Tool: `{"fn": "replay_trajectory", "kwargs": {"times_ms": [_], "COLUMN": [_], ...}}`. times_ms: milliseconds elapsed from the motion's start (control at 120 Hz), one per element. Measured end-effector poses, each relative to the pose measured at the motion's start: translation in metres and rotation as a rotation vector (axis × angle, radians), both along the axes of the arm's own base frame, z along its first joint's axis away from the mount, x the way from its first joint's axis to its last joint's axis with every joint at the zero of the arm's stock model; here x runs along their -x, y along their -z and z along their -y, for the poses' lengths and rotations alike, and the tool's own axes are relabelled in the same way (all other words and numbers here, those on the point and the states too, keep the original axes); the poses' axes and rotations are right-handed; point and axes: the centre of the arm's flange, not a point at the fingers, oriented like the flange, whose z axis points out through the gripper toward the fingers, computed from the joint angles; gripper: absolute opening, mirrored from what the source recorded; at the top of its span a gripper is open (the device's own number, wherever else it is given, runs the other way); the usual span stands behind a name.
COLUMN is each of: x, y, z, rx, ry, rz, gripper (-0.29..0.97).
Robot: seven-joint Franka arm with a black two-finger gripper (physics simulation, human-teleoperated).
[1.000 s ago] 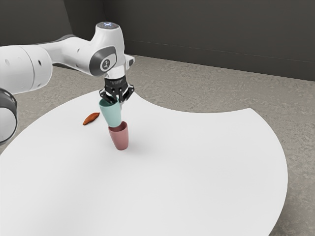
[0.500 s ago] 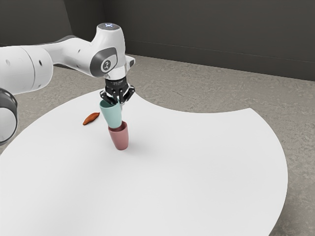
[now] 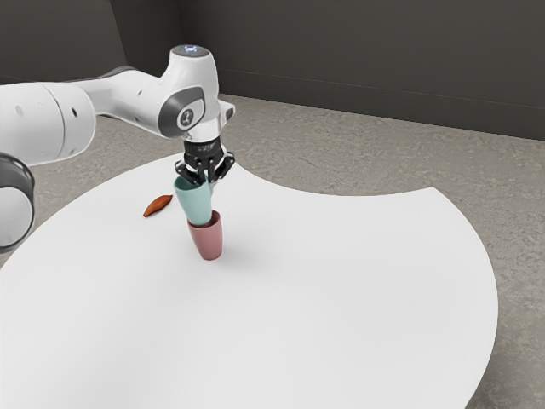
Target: Place the left cup onto the right cup
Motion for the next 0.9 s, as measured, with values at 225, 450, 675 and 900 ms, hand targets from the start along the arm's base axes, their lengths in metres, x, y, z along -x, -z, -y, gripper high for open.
{"fn": "replay_trajectory", "kwargs": {"times_ms": [225,450,675,900], "x": [-0.003,-0.003,-0.003,-0.003], "y": [0.008,0.010,0.012,0.013], "z": [0.001,0.006,0.007,0.010], "rx": [0.004,0.009,0.010,0.018], "ry": [0.001,0.006,0.005,0.002], "rz": [0.002,0.006,0.002,0.010], "gripper": [-0.11,-0.11,-0.11,-0.11]}}
